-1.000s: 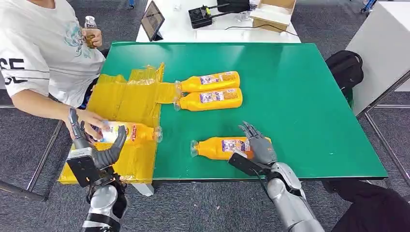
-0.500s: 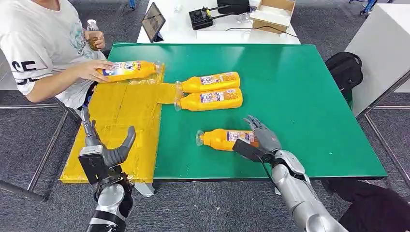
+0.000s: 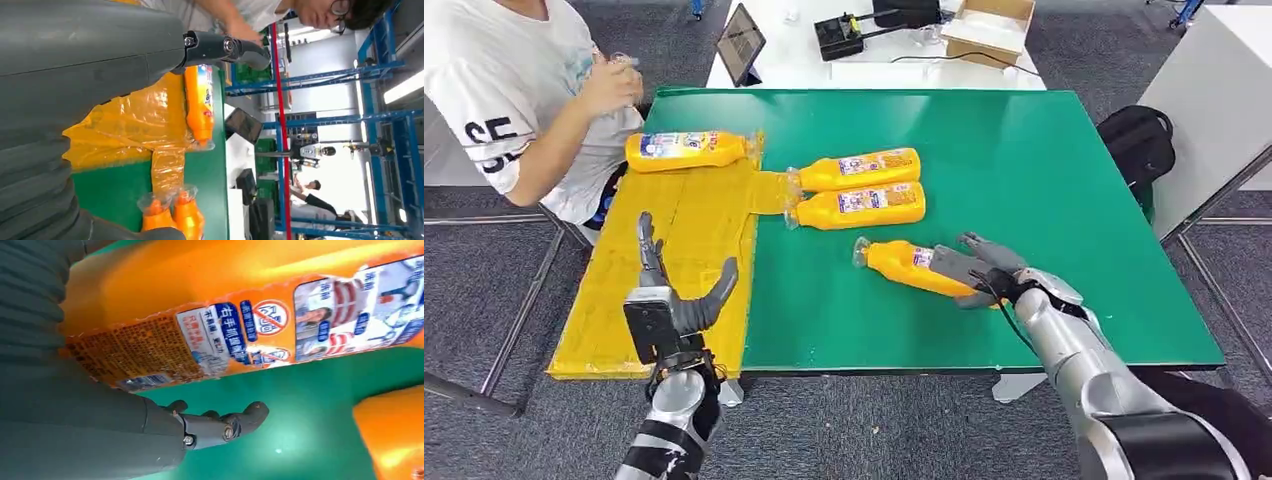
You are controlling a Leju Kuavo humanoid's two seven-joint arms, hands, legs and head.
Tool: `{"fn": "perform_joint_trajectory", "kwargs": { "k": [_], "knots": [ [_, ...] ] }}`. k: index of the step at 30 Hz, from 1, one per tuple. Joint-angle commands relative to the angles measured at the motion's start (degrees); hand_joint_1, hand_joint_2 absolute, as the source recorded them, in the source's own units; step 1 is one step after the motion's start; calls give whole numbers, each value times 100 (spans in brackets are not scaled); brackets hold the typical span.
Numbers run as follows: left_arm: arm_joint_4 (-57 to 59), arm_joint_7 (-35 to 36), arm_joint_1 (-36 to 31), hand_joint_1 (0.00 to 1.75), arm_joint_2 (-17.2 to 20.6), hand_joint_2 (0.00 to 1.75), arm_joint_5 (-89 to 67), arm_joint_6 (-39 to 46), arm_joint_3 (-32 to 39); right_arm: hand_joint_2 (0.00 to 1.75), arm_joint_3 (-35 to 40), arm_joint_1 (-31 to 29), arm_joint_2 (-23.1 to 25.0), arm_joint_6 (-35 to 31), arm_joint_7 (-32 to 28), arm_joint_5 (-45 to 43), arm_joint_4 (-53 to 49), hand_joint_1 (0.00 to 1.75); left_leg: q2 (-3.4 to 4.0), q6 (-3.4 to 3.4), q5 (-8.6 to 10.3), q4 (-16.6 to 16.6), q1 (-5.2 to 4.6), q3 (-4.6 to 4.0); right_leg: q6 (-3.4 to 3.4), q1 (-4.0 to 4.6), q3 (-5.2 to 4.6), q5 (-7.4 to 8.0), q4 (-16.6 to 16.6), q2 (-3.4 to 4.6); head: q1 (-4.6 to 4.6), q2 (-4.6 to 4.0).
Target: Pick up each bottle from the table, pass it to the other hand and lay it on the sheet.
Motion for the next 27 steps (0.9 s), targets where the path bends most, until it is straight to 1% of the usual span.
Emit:
{"fn": "perform_joint_trajectory", "kwargs": {
  "k": [1,3,4,8,9,10,11,12,13,14,15,16,17,19,20,21,22,23,27],
  "knots": [
    [505,19,-291,0,35,175,12,-7,-76,175,234,-402,-73,43,39,-11,755,0,0,3,-9,-2,1,18,-20,6,18,-10,-2,-7,-2,0],
    [505,19,-291,0,35,175,12,-7,-76,175,234,-402,-73,43,39,-11,755,0,1,1,-4,-1,1,0,-11,3,-1,-4,-1,-3,-2,0],
    [505,19,-291,0,35,175,12,-7,-76,175,234,-402,-73,43,39,-11,755,0,4,3,-9,-1,2,10,-19,6,9,-8,-2,-4,-2,0],
    [505,19,-291,0,35,175,12,-7,-76,175,234,-402,-73,43,39,-11,755,0,1,3,-6,-1,1,3,-14,4,3,-6,-1,-5,0,0],
    [529,19,-307,0,37,175,38,-44,-86,175,278,-500,-58,142,98,2,859,0,2,1,-5,-1,1,-1,-12,3,-1,-4,-1,-2,-2,0],
    [566,19,-327,0,25,175,47,-81,-90,175,327,-578,-61,259,139,25,925,5,4,3,-8,0,1,7,-18,5,7,-7,-1,-3,-2,0],
    [599,19,-347,0,9,175,48,-95,-95,175,349,-641,-73,354,160,29,961,16,5,2,-6,-1,0,3,-15,3,1,-5,-1,-1,-2,0],
    [676,19,-381,0,-21,175,53,-126,-106,175,363,-718,-90,478,159,6,1002,52,4,2,-4,0,-3,-4,-11,0,-6,-4,2,-1,-2,0],
    [703,19,-386,0,-32,175,59,-132,-109,175,391,-744,-97,544,164,17,1023,136,6,3,-8,1,-2,3,-17,2,1,-7,3,-1,-2,0],
    [725,19,-396,0,-37,175,63,-128,-117,175,394,-768,-122,587,161,3,1032,147,4,2,-6,1,-2,1,-15,1,-1,-6,3,-2,-2,0],
    [744,19,-401,0,-42,175,79,-133,-117,175,403,-770,-138,618,150,-6,1037,154,2,2,-4,0,0,-3,-12,2,-3,-4,0,-4,-2,0],
    [740,19,-396,0,-42,175,97,-136,-115,175,403,-747,-154,647,115,-29,1034,164,5,3,-9,0,1,8,-20,5,7,-7,0,-3,-2,0],
    [735,19,-392,0,-41,175,103,-144,-120,175,403,-712,-168,638,99,-43,1027,161,2,3,-6,-1,-1,5,-16,2,5,-7,-1,-5,-2,0],
    [728,19,-377,0,-41,175,117,-131,-122,175,365,-548,-131,534,2,-130,968,171,-3,3,-6,-3,2,7,-17,5,10,-7,-4,-10,0,0],
    [725,19,-366,0,-41,175,120,-133,-123,175,337,-445,-89,455,-56,-180,936,171,-6,3,-5,-3,1,4,-15,4,7,-7,-3,-12,-2,0],
    [745,19,-349,0,-41,175,124,-123,-117,175,183,-219,25,223,-310,-379,804,175,-2,4,-10,-8,4,20,-22,9,23,-10,-11,-10,-2,0],
    [739,19,-336,0,-36,175,121,-119,-128,175,158,-24,138,63,-393,-429,753,175,0,2,-9,-5,4,13,-18,8,15,-8,-8,-7,-2,0],
    [719,19,-311,0,-36,175,123,-125,-125,175,101,166,268,-148,-501,-514,691,175,-1,2,-11,-14,8,28,-23,13,32,-9,-19,-9,-2,0],
    [646,19,-248,0,-7,175,106,-90,-140,175,-158,531,620,-765,-986,-910,302,175,5,0,-14,-15,10,31,-25,14,32,-11,-18,-3,-2,0]
  ]
}}
